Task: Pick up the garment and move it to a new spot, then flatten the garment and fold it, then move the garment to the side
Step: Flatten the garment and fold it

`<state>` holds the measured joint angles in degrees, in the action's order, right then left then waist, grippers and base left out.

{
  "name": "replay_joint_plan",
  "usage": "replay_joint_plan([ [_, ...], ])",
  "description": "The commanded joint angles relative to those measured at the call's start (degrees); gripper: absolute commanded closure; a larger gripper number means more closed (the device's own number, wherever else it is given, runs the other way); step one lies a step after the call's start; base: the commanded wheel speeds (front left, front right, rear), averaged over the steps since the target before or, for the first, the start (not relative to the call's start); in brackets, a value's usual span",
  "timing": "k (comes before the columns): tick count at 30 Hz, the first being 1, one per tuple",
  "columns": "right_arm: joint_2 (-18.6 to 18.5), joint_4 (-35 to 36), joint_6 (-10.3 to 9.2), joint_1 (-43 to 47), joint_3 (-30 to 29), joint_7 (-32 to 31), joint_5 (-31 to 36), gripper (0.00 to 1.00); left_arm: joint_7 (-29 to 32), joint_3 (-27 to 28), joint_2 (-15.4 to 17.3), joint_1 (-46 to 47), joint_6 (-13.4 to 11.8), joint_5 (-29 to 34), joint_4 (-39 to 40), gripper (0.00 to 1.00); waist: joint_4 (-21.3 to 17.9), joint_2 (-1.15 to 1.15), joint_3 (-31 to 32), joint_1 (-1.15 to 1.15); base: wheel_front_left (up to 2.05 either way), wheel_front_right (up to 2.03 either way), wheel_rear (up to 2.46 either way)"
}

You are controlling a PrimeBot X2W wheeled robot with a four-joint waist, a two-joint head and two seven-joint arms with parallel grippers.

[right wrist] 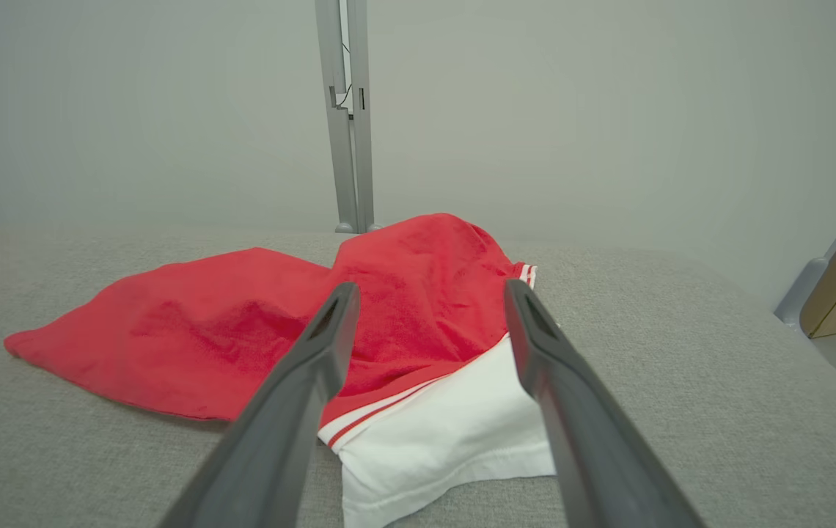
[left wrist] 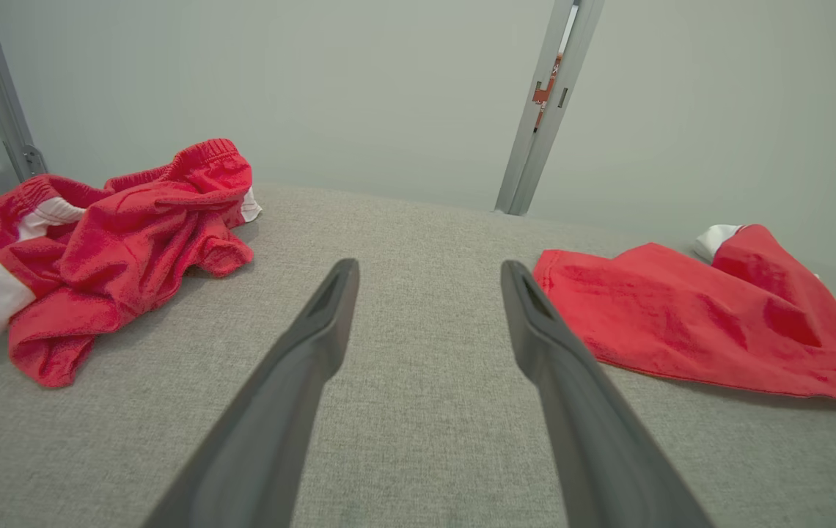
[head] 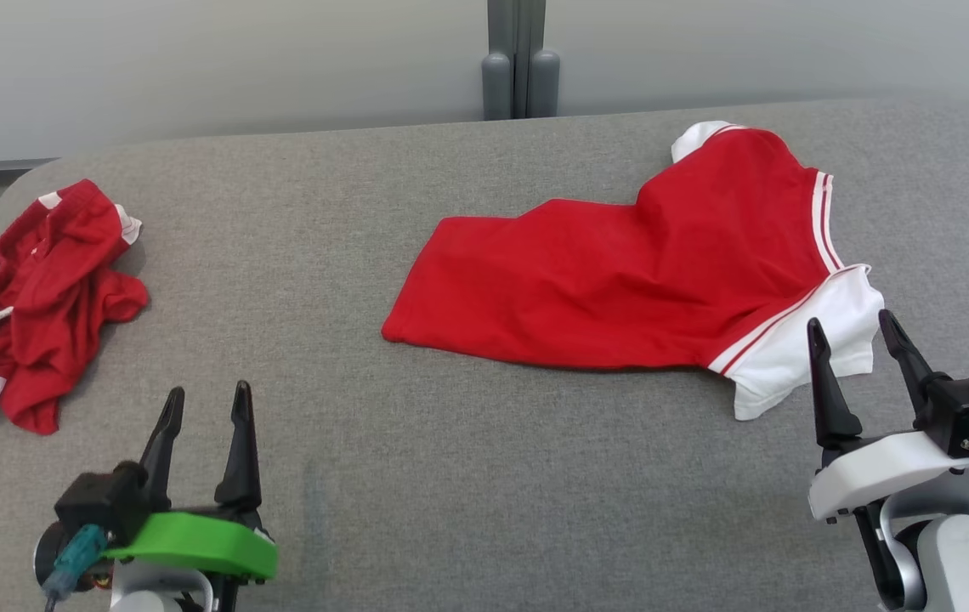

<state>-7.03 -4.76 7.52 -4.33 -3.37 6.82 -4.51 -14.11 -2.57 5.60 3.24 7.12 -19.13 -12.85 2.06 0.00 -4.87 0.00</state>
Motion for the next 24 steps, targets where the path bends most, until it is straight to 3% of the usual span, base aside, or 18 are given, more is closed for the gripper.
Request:
replay_joint_plan([
  [1, 0.0, 0.2, -0.06, -0.6, 0.3, -0.1, -0.3, 0.0, 0.4, -0.6, 0.8, 2.6, 0.3, -0.5, -0.9, 0.0, -0.5, 0.0, -0.6, 0.0, 0.0, 0.0, 0.0],
  [15, 1.1, -1.7, -0.06, -4.9, 6.4, 1.1, -1.0, 0.0, 6.4, -12.7, 4.3, 21.7, 0.4, -5.4, -22.0, 0.0, -10.9, 0.0, -8.2, 0.0, 0.0, 0.0, 0.0],
  [24, 2.0, -3.1, -0.06, -6.2, 7.2, 2.7, -1.3, 0.0, 11.6, -14.2, 5.8, 28.5, 0.4, -8.0, -33.3, 0.0, -14.5, 0.0, -10.8, 0.0, 0.0, 0.0, 0.0],
])
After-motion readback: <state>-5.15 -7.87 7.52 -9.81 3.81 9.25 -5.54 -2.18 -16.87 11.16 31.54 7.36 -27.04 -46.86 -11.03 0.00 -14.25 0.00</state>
